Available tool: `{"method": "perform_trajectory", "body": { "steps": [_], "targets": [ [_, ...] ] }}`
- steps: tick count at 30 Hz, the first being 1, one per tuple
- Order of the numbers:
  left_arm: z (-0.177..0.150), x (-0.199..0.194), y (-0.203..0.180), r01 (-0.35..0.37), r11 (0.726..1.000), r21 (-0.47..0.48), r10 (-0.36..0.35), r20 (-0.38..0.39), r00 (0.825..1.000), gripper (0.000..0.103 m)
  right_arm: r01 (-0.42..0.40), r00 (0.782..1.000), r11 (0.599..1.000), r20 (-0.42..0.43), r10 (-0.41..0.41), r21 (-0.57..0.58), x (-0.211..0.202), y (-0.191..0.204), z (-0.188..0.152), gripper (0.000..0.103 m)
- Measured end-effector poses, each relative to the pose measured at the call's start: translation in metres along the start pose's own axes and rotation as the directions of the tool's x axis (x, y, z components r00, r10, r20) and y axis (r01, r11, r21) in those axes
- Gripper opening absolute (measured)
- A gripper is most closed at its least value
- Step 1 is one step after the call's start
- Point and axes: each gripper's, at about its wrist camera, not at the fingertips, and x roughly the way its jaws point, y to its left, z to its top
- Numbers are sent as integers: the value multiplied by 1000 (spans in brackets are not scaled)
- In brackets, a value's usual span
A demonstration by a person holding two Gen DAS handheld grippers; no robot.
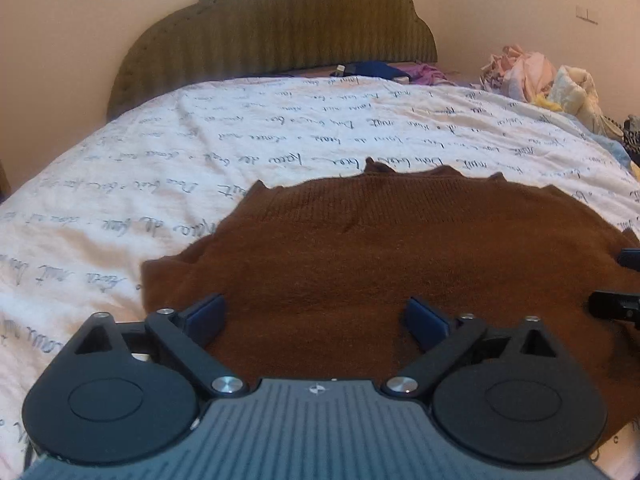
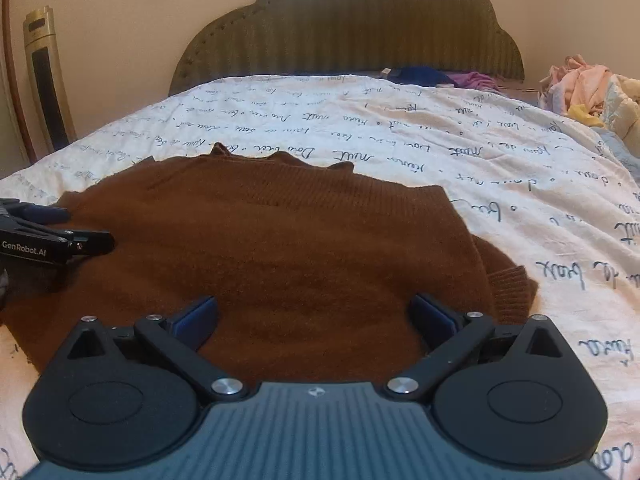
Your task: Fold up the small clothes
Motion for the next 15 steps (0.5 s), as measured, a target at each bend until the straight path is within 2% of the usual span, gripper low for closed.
{"method": "perform_trajectory", "body": {
  "steps": [2, 3, 5, 7, 9, 11, 13, 15],
  "targets": [
    [-5, -25, 15, -8, 999, -44, 10, 49, 999, 93, 27, 999, 998, 18, -28, 60, -25, -9, 0, 103],
    [-11, -40, 26, 9, 996, -88, -3, 71, 998, 95, 4, 999, 994, 31, -8, 112, -41, -19, -3, 103],
    [-26, -61, 53, 61, 968, -242, -45, 72, 996, 96, -43, 998, 968, 57, 29, 248, -71, -43, -16, 103],
    [-47, -74, 77, 101, 909, -404, -91, 42, 995, 94, -46, 998, 912, 63, 22, 408, -98, -69, -35, 103],
    [-66, -83, 92, 96, 831, -547, -108, 11, 994, 91, -53, 998, 829, 64, 20, 557, -118, -88, -58, 103],
    [-79, -92, 95, 122, 767, -630, -127, 38, 991, 91, -77, 997, 759, 34, 72, 646, -123, -95, -76, 103],
    [-76, -88, 91, 178, 738, -651, -201, 40, 979, 93, -109, 991, 746, 11, 135, 656, -114, -89, -79, 103],
    [-71, -77, 85, 246, 690, -681, -298, 43, 954, 95, -138, 987, 753, 25, 159, 643, -104, -82, -76, 103]
  ]
}}
